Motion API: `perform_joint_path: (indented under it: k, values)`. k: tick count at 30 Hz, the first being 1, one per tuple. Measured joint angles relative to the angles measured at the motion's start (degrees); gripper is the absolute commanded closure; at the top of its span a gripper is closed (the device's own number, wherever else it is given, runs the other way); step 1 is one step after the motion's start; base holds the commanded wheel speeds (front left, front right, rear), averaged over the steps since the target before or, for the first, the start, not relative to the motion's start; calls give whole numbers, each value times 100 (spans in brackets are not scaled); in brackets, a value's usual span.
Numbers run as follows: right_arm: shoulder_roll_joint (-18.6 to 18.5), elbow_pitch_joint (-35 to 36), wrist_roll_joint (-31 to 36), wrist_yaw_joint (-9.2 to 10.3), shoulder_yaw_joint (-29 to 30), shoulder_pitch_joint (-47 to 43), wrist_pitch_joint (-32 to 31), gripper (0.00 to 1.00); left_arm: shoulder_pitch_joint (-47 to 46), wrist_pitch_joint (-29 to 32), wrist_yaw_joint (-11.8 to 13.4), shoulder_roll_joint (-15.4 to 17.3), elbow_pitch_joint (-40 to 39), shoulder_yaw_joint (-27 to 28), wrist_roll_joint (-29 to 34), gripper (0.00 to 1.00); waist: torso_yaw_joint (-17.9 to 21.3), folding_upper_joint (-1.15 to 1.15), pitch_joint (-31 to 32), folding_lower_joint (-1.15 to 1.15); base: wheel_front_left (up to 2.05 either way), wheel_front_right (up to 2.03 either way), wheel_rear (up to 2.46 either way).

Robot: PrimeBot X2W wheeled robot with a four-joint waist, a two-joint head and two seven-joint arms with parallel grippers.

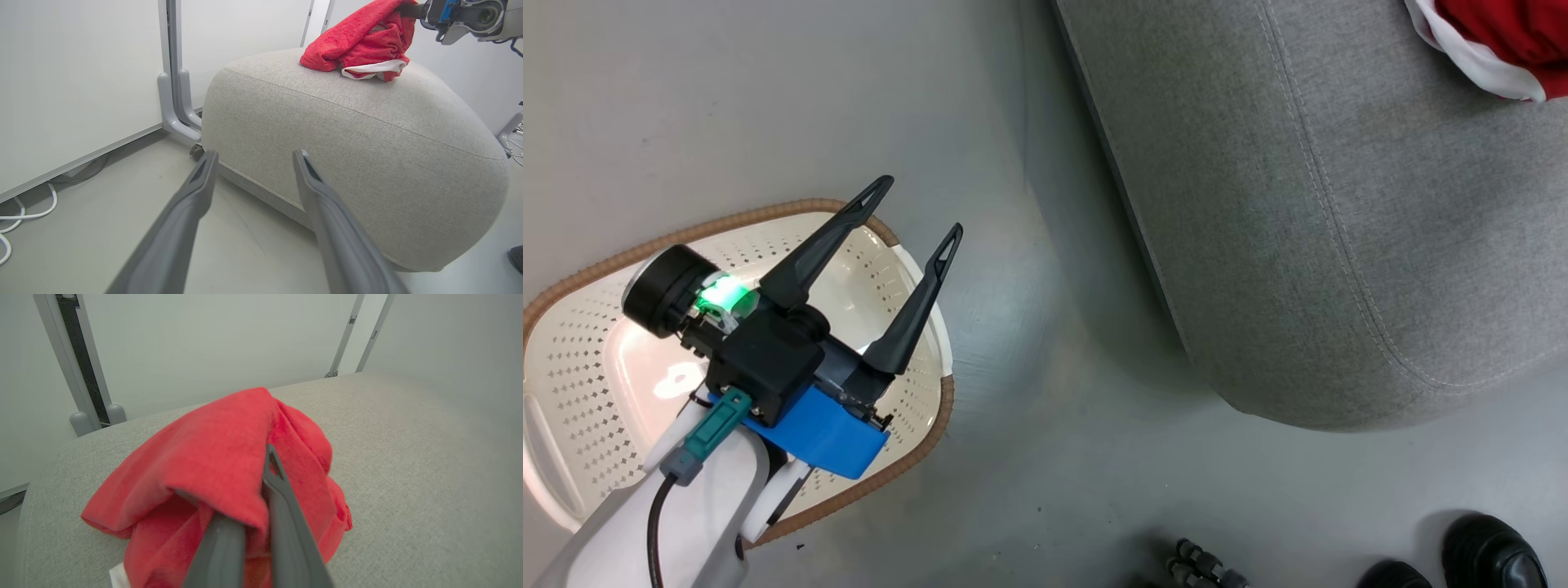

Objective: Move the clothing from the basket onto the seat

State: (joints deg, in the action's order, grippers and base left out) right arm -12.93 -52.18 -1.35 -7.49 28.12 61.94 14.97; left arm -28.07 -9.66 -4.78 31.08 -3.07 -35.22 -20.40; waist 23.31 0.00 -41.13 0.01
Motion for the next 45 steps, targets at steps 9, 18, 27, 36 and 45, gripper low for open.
perform_joint_path:
  k: [9,18,27,36,45]
  values:
    - [29,296,187,0,183,-29,3,0,33,-20,79,62,9,60,-24,0,-43,0,12,-1,0,0,0]
    - [131,485,287,0,254,-169,7,0,17,-62,94,26,88,15,-36,0,-58,0,74,0,0,0,0]
    - [265,538,511,0,162,-425,7,0,1,-313,94,-249,467,-49,-143,0,-145,0,359,-1,0,0,0]
    - [243,820,523,0,53,-1050,8,0,78,-515,13,-881,1199,-155,-281,0,-385,0,971,-1,0,0,0]
    - [325,1181,554,0,-81,-1970,8,0,454,-533,-157,-1518,1577,159,-328,0,-786,0,1770,-1,0,0,0]
